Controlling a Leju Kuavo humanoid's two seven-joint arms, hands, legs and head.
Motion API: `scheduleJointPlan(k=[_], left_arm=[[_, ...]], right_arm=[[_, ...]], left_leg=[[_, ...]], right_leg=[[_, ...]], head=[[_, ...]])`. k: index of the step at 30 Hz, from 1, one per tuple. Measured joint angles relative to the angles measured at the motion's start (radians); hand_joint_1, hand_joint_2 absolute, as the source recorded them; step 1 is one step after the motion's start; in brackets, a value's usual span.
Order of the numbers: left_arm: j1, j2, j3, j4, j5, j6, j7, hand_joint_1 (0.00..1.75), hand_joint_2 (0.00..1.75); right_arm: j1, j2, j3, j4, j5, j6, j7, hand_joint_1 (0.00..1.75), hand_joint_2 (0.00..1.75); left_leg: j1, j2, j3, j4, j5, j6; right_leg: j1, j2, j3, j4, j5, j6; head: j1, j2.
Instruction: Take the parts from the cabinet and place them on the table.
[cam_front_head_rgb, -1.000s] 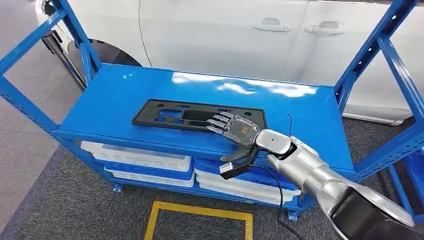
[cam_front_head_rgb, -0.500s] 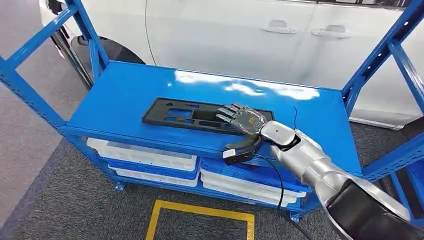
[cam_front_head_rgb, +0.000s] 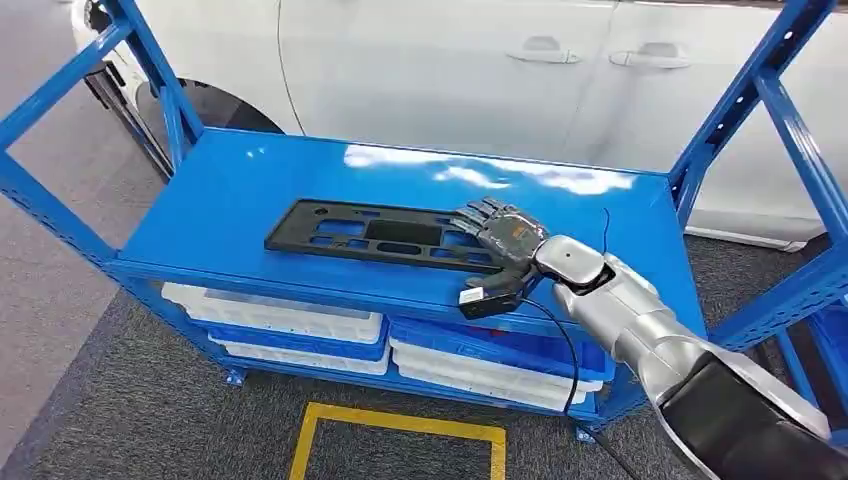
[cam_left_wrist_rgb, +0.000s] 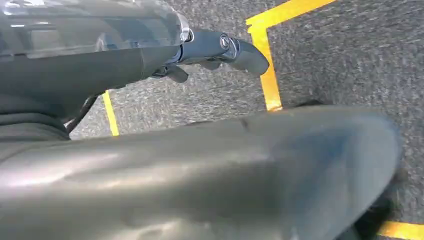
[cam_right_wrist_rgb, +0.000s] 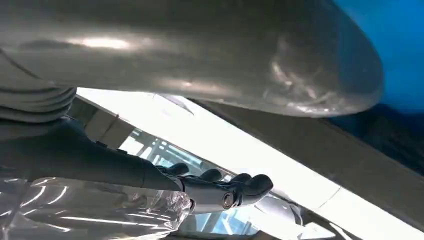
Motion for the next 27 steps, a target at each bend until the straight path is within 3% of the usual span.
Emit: scheduleJointPlan(k=[1,2,5,6,7,8,10,11,12,13,15,16,17,20,22,23,25,26,27], left_arm=[[0.000,0.000,0.000,0.000,0.000,0.000,-0.002,0.00,0.00],[0.000,0.000,0.000,0.000,0.000,0.000,-0.004,0.00,0.00],[0.002,0.002,0.000,0.000,-0.001,-0.001,-0.004,0.00,0.00],[0.000,0.002,0.000,0.000,-0.002,-0.001,-0.004,0.00,0.00],[-0.001,0.002,-0.001,0.000,-0.002,-0.001,-0.004,0.00,0.00],[-0.004,0.002,-0.001,0.000,-0.002,-0.001,-0.004,0.00,0.00],[-0.005,0.002,-0.002,0.000,-0.002,-0.001,-0.004,0.00,0.00],[-0.004,0.003,-0.001,0.000,-0.002,-0.002,-0.004,0.00,0.00],[-0.003,0.003,-0.001,0.000,-0.002,-0.003,-0.004,0.00,0.00],[-0.003,0.003,-0.001,0.000,-0.002,-0.003,-0.004,0.00,0.00],[-0.003,0.003,-0.001,0.000,-0.001,-0.003,-0.005,0.00,0.00],[-0.003,0.003,-0.001,0.000,0.000,-0.003,-0.005,0.00,0.00],[-0.003,0.003,-0.001,0.000,0.000,-0.002,-0.006,0.00,0.00],[0.001,0.003,-0.001,0.000,0.002,-0.001,-0.006,0.00,0.00],[0.000,0.005,0.000,0.000,0.003,0.000,-0.006,0.00,0.00],[0.000,0.005,0.000,0.000,0.005,0.000,-0.006,0.00,0.00],[0.001,0.005,0.000,0.000,0.008,-0.001,-0.006,0.00,0.00],[0.003,0.005,0.000,0.000,0.008,-0.001,-0.006,0.00,0.00],[0.004,0.005,0.000,0.000,0.009,-0.001,-0.006,0.00,0.00]], right_arm=[[-0.001,0.000,-0.002,0.002,0.002,0.001,0.002,0.00,0.00],[-0.003,0.000,-0.003,0.006,0.002,0.003,0.006,0.00,0.00],[-0.003,0.000,-0.004,0.017,0.005,0.011,0.010,0.00,0.00],[-0.003,0.003,-0.005,0.021,0.006,0.013,0.011,0.00,1.75],[-0.004,0.011,-0.009,0.028,0.006,0.013,0.011,0.00,1.75],[-0.007,0.018,-0.015,0.036,0.006,0.014,0.012,0.00,1.75],[-0.005,0.029,-0.019,0.050,0.007,0.015,0.013,0.00,1.75],[-0.002,0.034,-0.019,0.056,0.010,0.018,0.012,0.00,1.75],[0.000,0.037,-0.019,0.060,0.014,0.018,0.012,0.00,1.75],[0.000,0.040,-0.019,0.063,0.017,0.018,0.012,0.00,1.75],[-0.004,0.047,-0.020,0.068,0.021,0.017,0.012,0.00,1.75],[-0.007,0.051,-0.020,0.068,0.026,0.017,0.013,0.00,1.75],[-0.011,0.057,-0.021,0.070,0.034,0.017,0.019,0.00,1.75],[-0.012,0.062,-0.021,0.074,0.044,0.014,0.026,0.00,1.75],[-0.013,0.062,-0.021,0.075,0.052,0.010,0.029,0.00,1.75],[-0.015,0.062,-0.021,0.075,0.052,0.008,0.030,0.00,1.75],[-0.015,0.055,-0.020,0.076,0.053,0.008,0.030,0.00,1.75],[-0.015,0.054,-0.020,0.076,0.053,0.008,0.030,0.00,1.75],[-0.015,0.054,-0.020,0.076,0.053,0.008,0.030,0.00,1.75]], left_leg=[[0.003,-0.014,0.029,-0.069,0.012,0.002],[-0.002,-0.016,0.033,-0.074,0.014,0.015],[-0.009,-0.014,0.028,-0.074,0.017,0.033],[-0.001,-0.014,0.035,-0.085,0.026,0.045],[-0.003,-0.016,0.036,-0.089,0.028,0.047],[-0.002,-0.015,0.035,-0.088,0.028,0.050],[-0.004,-0.015,0.035,-0.088,0.028,0.055],[-0.004,-0.015,0.035,-0.087,0.028,0.055],[-0.005,-0.015,0.035,-0.086,0.027,0.056],[-0.004,-0.015,0.035,-0.085,0.027,0.055],[-0.004,-0.015,0.037,-0.079,0.023,0.052],[-0.005,-0.015,0.037,-0.076,0.019,0.048],[-0.012,-0.011,0.031,-0.073,0.018,0.043],[-0.009,-0.003,0.030,-0.077,0.020,0.030],[-0.009,-0.002,0.029,-0.063,0.006,0.018],[-0.010,0.000,0.009,-0.016,-0.030,0.010],[-0.006,0.002,-0.063,0.139,-0.110,0.001],[-0.004,0.002,-0.096,0.207,-0.134,-0.002],[-0.002,0.002,-0.111,0.236,-0.135,-0.004]], right_leg=[[0.001,0.000,-0.001,0.003,-0.003,0.005],[0.005,0.007,-0.004,0.010,-0.005,0.011],[0.001,0.004,-0.004,0.004,-0.002,0.028],[0.001,0.003,-0.009,0.008,-0.008,0.034],[-0.004,0.008,-0.014,0.027,-0.025,0.035],[-0.004,0.015,-0.038,0.081,-0.059,0.037],[-0.008,0.025,-0.107,0.237,-0.125,0.040],[-0.008,0.026,-0.138,0.301,-0.141,0.041],[-0.009,0.026,-0.148,0.317,-0.132,0.042],[-0.009,0.026,-0.135,0.285,-0.103,0.041],[-0.009,0.023,-0.054,0.115,-0.011,0.034],[-0.007,0.010,-0.020,0.035,0.008,0.028],[0.006,-0.006,-0.008,0.020,-0.006,0.024],[0.008,0.009,-0.012,0.014,-0.005,0.016],[-0.003,0.004,-0.002,-0.002,0.004,0.004],[-0.003,0.005,-0.002,-0.004,0.005,-0.004],[0.000,0.004,-0.003,-0.004,0.005,-0.007],[0.001,0.004,-0.004,-0.004,0.005,-0.007],[0.001,0.005,-0.003,-0.004,0.005,-0.007]], head=[[0.000,0.000],[0.000,0.000],[0.000,0.000],[0.000,0.000],[0.000,0.000],[0.000,0.000],[0.000,0.000],[0.000,0.000],[0.000,0.000],[0.000,0.000],[0.000,0.000],[0.000,0.000],[0.000,0.000],[0.000,0.000],[0.000,0.000],[0.000,0.000],[0.000,0.000],[0.000,0.000],[0.000,0.000]])
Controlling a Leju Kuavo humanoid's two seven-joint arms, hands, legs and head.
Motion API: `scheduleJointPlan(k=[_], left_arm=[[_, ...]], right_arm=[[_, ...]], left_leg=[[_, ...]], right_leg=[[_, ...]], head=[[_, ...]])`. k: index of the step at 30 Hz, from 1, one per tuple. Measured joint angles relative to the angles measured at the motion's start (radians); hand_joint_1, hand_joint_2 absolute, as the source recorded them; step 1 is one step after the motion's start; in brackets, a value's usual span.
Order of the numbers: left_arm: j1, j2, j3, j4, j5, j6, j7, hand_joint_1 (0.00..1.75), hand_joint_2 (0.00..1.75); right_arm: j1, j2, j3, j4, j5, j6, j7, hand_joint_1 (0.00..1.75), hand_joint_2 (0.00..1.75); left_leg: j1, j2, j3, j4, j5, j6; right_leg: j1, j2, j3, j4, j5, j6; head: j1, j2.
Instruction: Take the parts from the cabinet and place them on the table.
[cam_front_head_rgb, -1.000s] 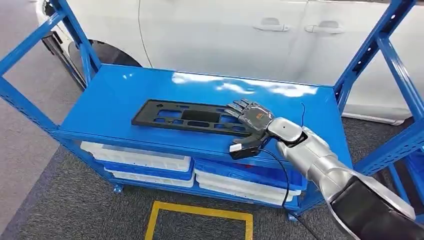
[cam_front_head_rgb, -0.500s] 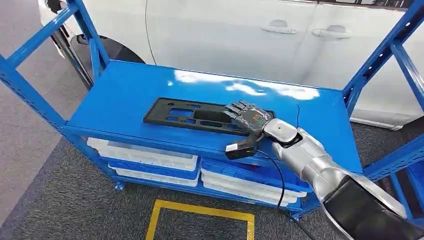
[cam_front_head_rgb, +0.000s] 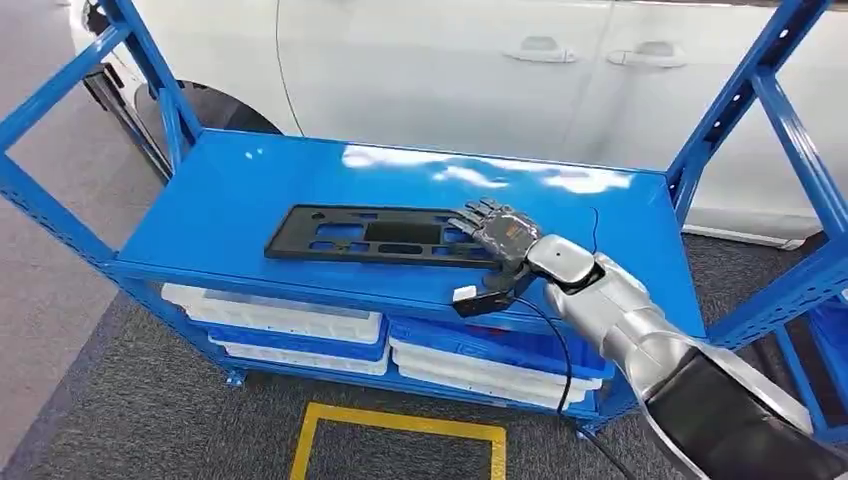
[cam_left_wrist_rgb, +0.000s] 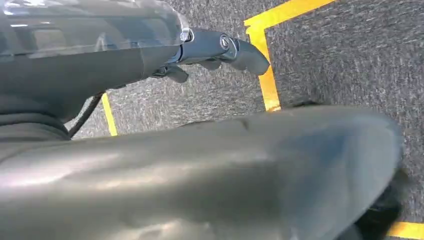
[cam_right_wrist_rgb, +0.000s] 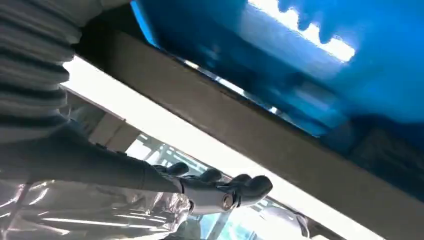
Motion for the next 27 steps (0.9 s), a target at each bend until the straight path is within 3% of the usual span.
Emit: scheduleJointPlan(k=[2,3,4,5,6,9,11,13,14,15,16,17,19,20,21,24,25,27], left_arm=[[0.000,0.001,0.000,0.000,0.000,0.000,0.000,0.00,0.00],[-0.002,0.002,0.000,0.000,0.001,0.000,0.000,0.00,0.00],[-0.002,0.002,0.000,0.000,0.002,0.000,0.000,0.00,0.00],[-0.002,0.002,0.001,0.000,0.002,0.000,0.000,0.00,0.00],[-0.001,0.001,0.001,0.000,0.003,0.001,-0.001,0.00,0.00],[0.002,0.002,0.003,0.000,0.005,0.003,-0.002,0.00,0.00],[-0.001,0.002,0.003,0.000,0.008,0.004,-0.005,0.00,0.00],[-0.003,0.002,0.005,0.000,0.008,0.004,-0.006,0.00,0.00],[-0.002,0.002,0.005,0.000,0.008,0.005,-0.006,0.00,0.00],[0.000,0.002,0.006,0.000,0.008,0.005,-0.006,0.00,0.00],[0.001,0.003,0.006,0.000,0.008,0.005,-0.006,0.00,0.00],[0.000,0.003,0.007,0.000,0.008,0.005,-0.007,0.00,0.00],[0.000,0.002,0.007,0.000,0.008,0.005,-0.008,0.00,0.00],[0.000,0.002,0.007,0.000,0.009,0.005,-0.009,0.00,0.00],[-0.001,0.002,0.007,0.000,0.009,0.005,-0.009,0.00,0.00],[0.001,0.003,0.011,0.000,0.010,0.007,-0.009,0.00,0.00],[0.001,0.003,0.013,0.000,0.011,0.007,-0.010,0.00,0.00],[0.001,0.003,0.014,0.000,0.011,0.009,-0.010,0.00,0.00]], right_arm=[[-0.001,0.000,0.000,0.001,0.000,0.000,0.000,0.00,1.75],[-0.002,0.000,0.000,0.001,0.003,0.001,0.001,0.12,1.75],[-0.003,0.000,0.000,0.001,0.006,0.002,0.004,1.59,1.75],[-0.005,0.000,0.000,0.002,0.013,0.003,0.010,1.75,1.75],[-0.006,-0.001,0.001,0.004,0.018,0.006,0.013,1.75,1.75],[-0.006,-0.001,0.002,0.006,0.024,0.009,0.015,1.75,1.75],[-0.006,0.008,0.002,0.008,0.031,0.008,0.016,1.75,1.75],[-0.006,0.018,0.000,0.011,0.036,0.007,0.018,1.73,1.75],[-0.006,0.024,-0.002,0.014,0.037,0.006,0.019,1.73,1.75],[-0.005,0.031,-0.002,0.016,0.037,0.006,0.021,1.75,1.75],[-0.005,0.036,-0.004,0.018,0.037,0.006,0.023,1.75,1.75],[-0.006,0.039,-0.006,0.019,0.038,0.006,0.023,1.75,1.75],[-0.013,0.045,-0.010,0.020,0.038,0.004,0.023,1.75,1.75],[-0.017,0.048,-0.011,0.020,0.039,0.004,0.023,1.75,1.75],[-0.022,0.057,-0.011,0.020,0.041,0.004,0.022,1.75,1.75],[-0.024,0.063,-0.016,0.021,0.049,-0.001,0.013,1.75,1.75],[-0.024,0.063,-0.018,0.021,0.052,-0.001,0.009,1.75,1.75],[-0.026,0.063,-0.018,0.021,0.054,-0.003,0.004,1.75,1.75]], left_leg=[[0.004,0.000,0.043,-0.087,0.062,-0.004],[0.008,0.000,0.092,-0.184,0.108,-0.006],[0.012,-0.005,0.136,-0.269,0.141,-0.007],[0.008,-0.016,0.145,-0.297,0.132,0.000],[0.009,-0.015,0.145,-0.303,0.142,0.016],[0.000,-0.014,0.143,-0.305,0.147,0.036],[0.006,-0.013,0.147,-0.314,0.155,0.048],[0.004,-0.010,0.145,-0.313,0.156,0.054],[0.003,-0.009,0.144,-0.313,0.156,0.055],[0.002,-0.008,0.144,-0.313,0.155,0.056],[0.001,-0.008,0.144,-0.312,0.155,0.056],[0.001,-0.008,0.145,-0.311,0.154,0.055],[0.001,-0.008,0.148,-0.307,0.151,0.051],[0.000,-0.007,0.147,-0.307,0.150,0.048],[-0.005,-0.004,0.142,-0.304,0.150,0.042],[-0.004,-0.001,0.144,-0.314,0.156,0.028],[-0.008,-0.003,0.142,-0.309,0.150,0.021],[-0.005,0.000,0.108,-0.227,0.091,0.009]], right_leg=[[-0.001,0.001,0.002,0.002,-0.001,0.001],[-0.002,0.002,0.004,0.005,-0.003,0.005],[-0.002,0.002,0.003,0.009,-0.006,0.010],[0.002,0.005,0.001,0.015,-0.010,0.017],[0.003,0.008,-0.001,0.020,-0.009,0.022],[-0.001,0.008,-0.003,0.014,-0.005,0.040],[-0.006,0.012,-0.021,0.054,-0.042,0.046],[-0.009,0.022,-0.091,0.212,-0.120,0.051],[-0.010,0.023,-0.125,0.288,-0.145,0.052],[-0.010,0.023,-0.146,0.332,-0.152,0.053],[-0.011,0.023,-0.143,0.324,-0.134,0.053],[-0.011,0.023,-0.118,0.275,-0.099,0.051],[-0.010,0.016,-0.027,0.091,-0.007,0.043],[-0.006,-0.002,0.000,0.039,-0.013,0.039],[0.003,0.000,0.006,0.014,-0.020,0.035],[0.004,0.009,0.002,0.017,-0.017,0.024],[-0.006,0.009,0.008,0.004,-0.010,0.016],[-0.006,0.003,0.013,0.000,-0.009,0.006]], head=[[0.000,0.000],[0.000,0.000],[0.000,0.000],[0.000,0.000],[0.000,0.000],[0.000,0.000],[0.000,0.000],[0.000,0.000],[0.000,0.000],[0.000,0.000],[0.000,0.000],[0.000,0.000],[0.000,0.000],[0.000,0.000],[0.000,0.000],[0.000,0.000],[0.000,0.000],[0.000,0.000]])
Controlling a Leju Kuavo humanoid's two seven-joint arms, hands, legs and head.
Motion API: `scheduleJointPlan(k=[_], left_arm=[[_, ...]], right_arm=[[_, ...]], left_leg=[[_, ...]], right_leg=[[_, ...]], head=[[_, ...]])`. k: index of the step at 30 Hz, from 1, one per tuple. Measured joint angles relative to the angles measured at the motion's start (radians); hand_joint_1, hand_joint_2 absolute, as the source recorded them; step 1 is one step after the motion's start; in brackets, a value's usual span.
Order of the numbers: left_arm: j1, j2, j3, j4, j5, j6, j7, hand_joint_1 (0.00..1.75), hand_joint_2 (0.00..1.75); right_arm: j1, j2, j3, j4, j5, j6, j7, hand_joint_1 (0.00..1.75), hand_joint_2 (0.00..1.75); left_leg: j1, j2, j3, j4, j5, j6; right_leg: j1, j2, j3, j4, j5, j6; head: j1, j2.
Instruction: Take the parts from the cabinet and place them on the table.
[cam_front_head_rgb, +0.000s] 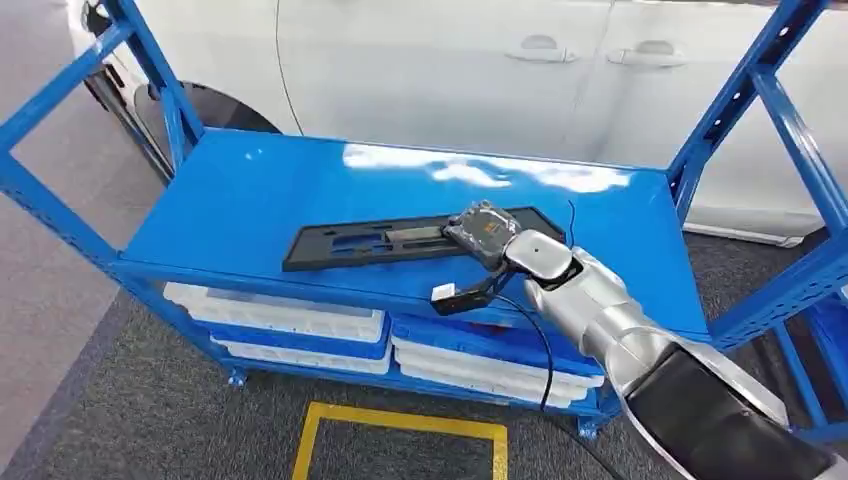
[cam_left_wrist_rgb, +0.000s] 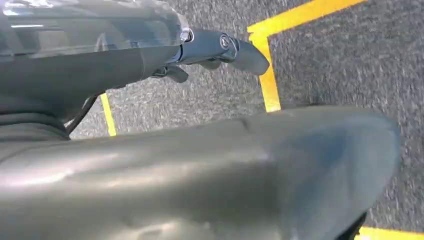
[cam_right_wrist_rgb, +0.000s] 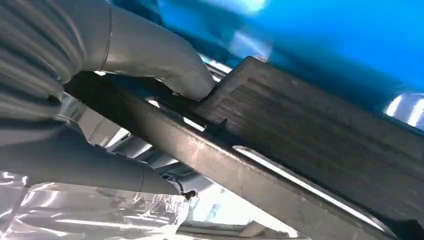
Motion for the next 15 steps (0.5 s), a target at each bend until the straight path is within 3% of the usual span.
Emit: scheduleJointPlan(k=[2,3,4,5,7,8,9,12,13,14,15], left_arm=[[0.002,0.000,0.001,0.000,0.000,0.000,0.000,0.00,0.00],[0.004,0.000,0.001,0.000,0.000,0.000,0.000,0.00,0.00],[0.005,0.000,0.002,0.000,0.000,0.000,0.000,0.00,0.00],[0.006,0.000,0.002,0.000,0.000,0.000,0.000,0.00,0.00],[0.004,0.001,0.002,0.000,0.000,0.001,0.000,0.00,0.00],[0.004,0.001,0.002,0.000,0.000,0.001,0.000,0.00,0.00],[0.004,0.000,0.002,0.000,0.000,0.000,0.000,0.00,0.00],[0.005,0.000,0.002,0.000,0.000,0.000,-0.001,0.00,0.00],[0.004,0.000,0.002,0.000,0.000,0.000,0.000,0.00,0.00],[0.002,0.000,0.002,0.000,0.000,0.000,-0.001,0.00,0.00],[-0.001,0.000,0.002,0.000,0.000,0.000,-0.001,0.00,0.00]], right_arm=[[0.001,-0.001,0.000,0.000,0.000,0.000,-0.004,1.75,1.75],[0.001,-0.004,0.000,0.000,0.000,0.000,-0.004,1.75,1.75],[0.001,-0.004,0.000,0.000,0.000,-0.002,-0.006,1.75,1.75],[0.001,-0.004,0.000,0.000,0.000,-0.002,-0.007,1.75,1.75],[0.000,-0.004,0.000,0.000,-0.005,-0.002,-0.017,1.75,1.75],[0.000,-0.005,-0.005,-0.002,-0.018,0.005,-0.029,1.75,1.75],[-0.002,-0.008,-0.012,-0.007,-0.049,0.022,-0.051,1.75,1.75],[-0.002,-0.012,-0.043,-0.017,-0.111,0.049,-0.100,1.75,1.75],[-0.001,-0.012,-0.048,-0.017,-0.113,0.050,-0.101,1.75,1.75],[-0.002,-0.012,-0.053,-0.017,-0.115,0.051,-0.103,1.75,1.75],[-0.002,-0.012,-0.058,-0.017,-0.118,0.053,-0.106,1.75,1.75]], left_leg=[[0.004,0.001,-0.075,0.157,-0.074,-0.006],[0.005,0.002,-0.102,0.213,-0.089,-0.009],[0.007,0.002,-0.108,0.222,-0.079,-0.011],[0.008,0.002,-0.088,0.180,-0.047,-0.012],[0.013,0.002,-0.001,0.008,0.039,-0.011],[0.017,-0.007,0.032,-0.066,0.056,-0.010],[0.009,-0.012,0.038,-0.074,0.050,0.000],[0.003,-0.008,0.033,-0.075,0.054,0.023],[0.009,-0.006,0.037,-0.083,0.060,0.033],[0.011,-0.008,0.038,-0.086,0.063,0.037],[0.011,-0.007,0.038,-0.086,0.064,0.041]], right_leg=[[0.003,-0.002,-0.001,0.000,0.000,-0.002],[0.004,-0.002,-0.001,0.001,-0.001,-0.002],[0.004,-0.001,-0.001,0.001,-0.001,-0.002],[0.004,0.000,0.000,0.002,-0.001,-0.002],[0.002,0.005,0.004,0.005,-0.005,0.004],[0.002,0.006,0.002,0.009,-0.009,0.009],[0.009,0.013,-0.002,0.019,-0.012,0.015],[0.004,0.015,-0.002,0.010,-0.006,0.032],[0.004,0.014,-0.004,0.013,-0.010,0.038],[0.001,0.013,-0.009,0.027,-0.025,0.040],[-0.001,0.017,-0.031,0.077,-0.060,0.040]], head=[[0.000,0.000],[0.000,0.000],[0.000,0.000],[0.000,0.000],[0.000,0.000],[0.000,0.000],[0.000,0.000],[0.000,0.000],[0.000,0.000],[0.000,0.000],[0.000,0.000]])
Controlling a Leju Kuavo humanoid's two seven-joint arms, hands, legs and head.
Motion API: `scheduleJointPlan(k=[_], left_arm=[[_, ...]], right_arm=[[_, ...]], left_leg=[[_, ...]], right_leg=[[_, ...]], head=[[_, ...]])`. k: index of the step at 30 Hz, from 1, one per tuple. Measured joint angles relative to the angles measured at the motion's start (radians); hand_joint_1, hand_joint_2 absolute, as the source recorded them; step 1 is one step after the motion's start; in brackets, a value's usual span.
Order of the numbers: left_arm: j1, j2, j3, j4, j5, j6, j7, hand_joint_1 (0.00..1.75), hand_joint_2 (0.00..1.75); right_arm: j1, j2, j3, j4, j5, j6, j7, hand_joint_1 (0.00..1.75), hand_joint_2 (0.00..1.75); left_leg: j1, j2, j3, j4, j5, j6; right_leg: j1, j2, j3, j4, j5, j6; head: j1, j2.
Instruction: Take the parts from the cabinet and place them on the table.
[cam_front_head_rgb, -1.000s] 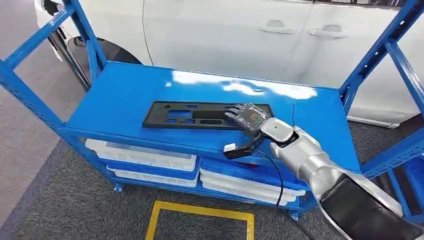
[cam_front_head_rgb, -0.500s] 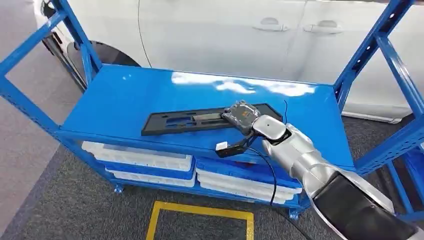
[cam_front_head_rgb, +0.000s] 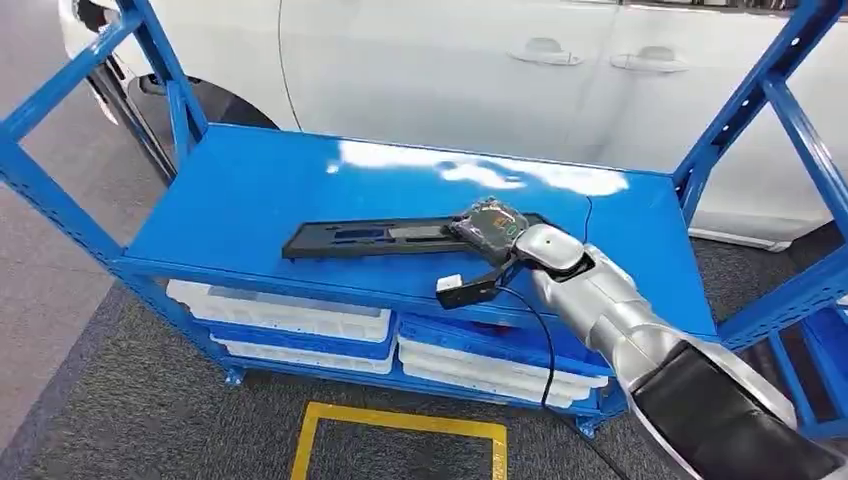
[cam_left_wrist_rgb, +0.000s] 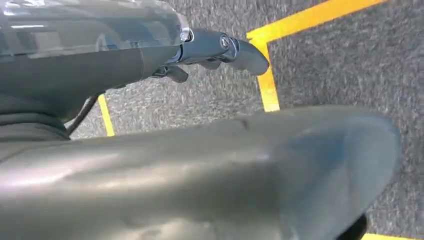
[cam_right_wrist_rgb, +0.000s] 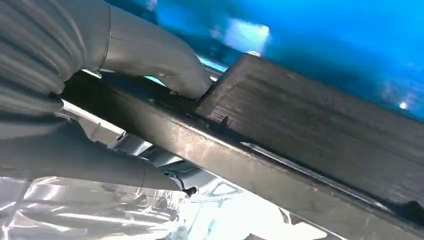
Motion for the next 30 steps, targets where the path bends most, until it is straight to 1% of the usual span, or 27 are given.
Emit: scheduleJointPlan(k=[1,2,3,4,5,6,7,8,9,10,12,13,14,15,16,17,18,19,20,21,23,24,25,26,28,29,30], left_arm=[[-0.001,0.000,0.000,0.000,0.000,0.000,-0.001,0.00,0.00],[-0.001,0.000,0.000,0.000,0.000,0.000,-0.001,0.00,0.00],[0.000,0.000,0.000,0.000,0.000,0.000,-0.003,0.00,0.00],[0.001,0.000,0.000,0.000,0.000,0.000,-0.005,0.00,0.00],[0.001,0.000,0.000,0.000,0.000,0.000,-0.005,0.00,1.75],[0.000,0.000,0.000,0.000,0.000,0.000,-0.005,0.00,1.75],[0.001,0.000,0.000,0.000,0.000,0.001,-0.005,0.00,1.75],[0.001,-0.001,0.000,0.000,0.000,0.003,-0.005,0.00,1.75],[0.000,-0.002,0.000,0.000,0.001,0.004,-0.005,0.00,1.75],[0.001,-0.001,0.000,0.000,0.003,0.007,-0.005,0.00,1.75],[0.003,-0.001,0.002,0.000,0.011,0.012,-0.005,0.00,1.75],[0.003,-0.001,0.003,0.000,0.014,0.011,-0.005,0.00,1.75],[0.002,0.000,0.006,0.000,0.017,0.005,-0.010,0.00,1.75],[0.003,0.000,0.007,0.000,0.019,-0.002,-0.019,0.00,1.75],[0.003,0.000,0.007,0.000,0.019,-0.004,-0.027,0.00,1.75],[0.004,0.000,0.008,0.000,0.019,-0.004,-0.031,0.00,1.75],[0.006,0.000,0.008,0.000,0.021,0.000,-0.035,0.00,1.75],[0.007,0.000,0.008,0.000,0.025,0.007,-0.041,0.00,1.75],[0.009,0.000,0.010,0.000,0.032,0.014,-0.047,0.00,1.75],[0.010,0.001,0.016,0.000,0.042,0.025,-0.054,0.00,1.75],[0.011,0.005,0.026,0.000,0.056,0.037,-0.066,0.00,1.75],[0.012,0.006,0.029,0.000,0.060,0.042,-0.072,0.00,1.75],[0.014,0.006,0.032,0.000,0.066,0.044,-0.077,0.00,1.75],[0.017,0.008,0.034,0.000,0.068,0.047,-0.080,0.00,1.75],[0.022,0.013,0.042,0.000,0.069,0.048,-0.082,0.00,1.75],[0.022,0.013,0.044,0.000,0.068,0.049,-0.082,0.00,1.75],[0.021,0.014,0.044,0.000,0.061,0.051,-0.074,0.00,1.75]], right_arm=[[0.001,0.000,-0.005,0.000,-0.018,0.007,-0.014,1.75,1.75],[0.005,0.002,-0.012,-0.002,-0.052,0.020,-0.039,1.75,1.75],[0.009,0.003,-0.026,-0.011,-0.103,0.042,-0.074,1.75,1.75],[0.011,0.003,-0.045,-0.026,-0.171,0.076,-0.116,1.75,1.75],[0.011,0.003,-0.063,-0.044,-0.225,0.108,-0.148,1.75,1.75],[0.010,0.003,-0.091,-0.083,-0.297,0.157,-0.180,1.75,1.75],[0.008,0.002,-0.116,-0.127,-0.365,0.202,-0.190,1.75,1.75],[0.003,0.002,-0.140,-0.175,-0.432,0.246,-0.190,1.75,1.75],[-0.003,0.002,-0.162,-0.227,-0.507,0.290,-0.192,1.75,1.75],[-0.009,0.002,-0.173,-0.269,-0.565,0.326,-0.195,1.75,1.75],[-0.009,0.003,-0.191,-0.362,-0.713,0.414,-0.202,1.75,1.75],[-0.008,0.003,-0.200,-0.402,-0.770,0.445,-0.202,1.75,1.75],[-0.007,0.003,-0.210,-0.441,-0.849,0.483,-0.202,1.75,1.75],[-0.007,-0.001,-0.222,-0.477,-0.912,0.514,-0.202,1.75,1.75],[-0.006,-0.005,-0.233,-0.508,-0.969,0.540,-0.202,1.75,1.75],[0.001,-0.013,-0.242,-0.543,-1.023,0.570,-0.201,1.75,1.75],[0.016,-0.021,-0.247,-0.577,-1.076,0.598,-0.195,1.75,1.75],[0.040,-0.032,-0.251,-0.618,-1.136,0.631,-0.183,1.75,1.75],[0.066,-0.042,-0.254,-0.658,-1.199,0.663,-0.167,1.75,1.75],[0.092,-0.055,-0.255,-0.709,-1.273,0.699,-0.148,1.75,1.75],[0.128,-0.069,-0.257,-0.785,-1.402,0.750,-0.114,1.75,1.75],[0.145,-0.078,-0.258,-0.833,-1.460,0.765,-0.099,1.75,1.75],[0.160,-0.087,-0.262,-0.875,-1.502,0.770,-0.083,1.75,1.75],[0.177,-0.088,-0.267,-0.917,-1.540,0.770,-0.064,1.75,1.75],[0.202,-0.088,-0.283,-0.986,-1.608,0.766,-0.030,1.75,1.75],[0.208,-0.088,-0.290,-1.006,-1.623,0.763,-0.021,1.75,1.75],[0.211,-0.088,-0.297,-1.025,-1.633,0.763,-0.014,1.75,1.75]], left_leg=[[-0.001,0.000,-0.001,0.000,0.000,0.002],[-0.002,0.000,-0.001,0.001,-0.001,0.004],[-0.003,0.000,-0.001,0.001,-0.001,0.005],[-0.003,-0.001,-0.001,0.002,-0.001,0.005],[-0.004,-0.002,-0.001,0.003,-0.002,0.005],[-0.004,-0.003,0.000,0.004,-0.003,0.004],[-0.005,-0.003,0.004,0.005,-0.005,0.002],[-0.005,-0.003,0.005,0.005,-0.007,-0.001],[-0.014,0.002,0.000,0.007,-0.009,-0.005],[-0.013,0.006,-0.005,0.009,-0.008,-0.008],[-0.010,0.010,-0.005,0.004,-0.005,-0.017],[-0.012,0.010,-0.003,0.005,-0.006,-0.023],[-0.010,0.010,-0.007,0.016,-0.019,-0.029],[-0.011,0.012,-0.021,0.052,-0.046,-0.036],[-0.008,0.012,-0.051,0.119,-0.085,-0.040],[-0.005,0.012,-0.089,0.205,-0.125,-0.044],[-0.004,0.013,-0.125,0.282,-0.153,-0.047],[-0.002,0.013,-0.143,0.319,-0.155,-0.050],[0.000,0.013,-0.136,0.304,-0.135,-0.052],[0.003,0.014,-0.107,0.244,-0.097,-0.053],[0.010,0.009,-0.020,0.068,-0.013,-0.054],[0.011,-0.006,0.005,0.033,-0.029,-0.054],[0.009,-0.004,0.002,0.020,-0.025,-0.041],[0.006,0.004,0.000,0.023,-0.025,-0.037],[0.000,0.012,0.001,0.021,-0.024,-0.025],[0.006,0.019,0.005,0.012,-0.019,-0.014],[0.005,0.022,0.006,0.010,-0.018,-0.009]], right_leg=[[-0.001,0.002,-0.037,0.082,-0.041,0.002],[-0.002,0.003,-0.077,0.171,-0.075,0.003],[-0.002,0.003,-0.110,0.239,-0.093,0.004],[-0.002,0.003,-0.122,0.260,-0.087,0.004],[-0.002,0.003,-0.113,0.234,-0.059,0.001],[-0.001,0.003,-0.083,0.166,-0.014,-0.003],[0.000,0.001,-0.040,0.071,0.038,-0.011],[0.002,-0.007,-0.003,-0.017,0.077,-0.019],[0.013,-0.017,0.012,-0.036,0.063,-0.021],[0.013,-0.015,0.013,-0.061,0.057,-0.022],[0.015,-0.009,0.009,-0.057,0.056,-0.024],[0.009,-0.008,0.011,-0.066,0.060,-0.029],[0.005,-0.010,0.019,-0.074,0.064,-0.034],[0.005,-0.010,0.022,-0.077,0.064,-0.041],[0.006,-0.012,0.022,-0.077,0.064,-0.044],[0.008,-0.011,0.023,-0.077,0.063,-0.046],[0.009,-0.011,0.024,-0.077,0.062,-0.047],[0.009,-0.010,0.026,-0.076,0.062,-0.047],[0.009,-0.007,0.027,-0.075,0.061,-0.045],[0.008,-0.003,0.029,-0.074,0.059,-0.043],[0.006,0.006,0.029,-0.064,0.051,-0.034],[0.008,0.011,0.023,-0.059,0.047,-0.028],[0.010,0.017,0.017,-0.049,0.046,-0.024],[0.009,0.021,0.014,-0.053,0.050,-0.017],[0.005,0.029,0.014,-0.057,0.052,-0.007],[0.002,0.031,0.011,-0.052,0.044,-0.002],[0.000,0.027,0.003,-0.029,0.025,0.000]], head=[[0.000,0.000],[0.000,0.000],[0.000,0.000],[0.000,0.000],[0.000,0.000],[0.000,0.000],[0.000,0.000],[0.000,0.000],[0.000,0.000],[0.000,0.000],[0.000,0.000],[0.000,0.000],[0.000,0.000],[0.000,0.000],[0.000,0.000],[0.000,0.000],[0.000,0.000],[0.000,0.000],[0.000,0.000],[0.000,0.000],[0.000,0.000],[0.000,0.000],[0.000,0.000],[0.000,0.000],[0.000,0.000],[0.000,0.000],[0.000,0.000]])
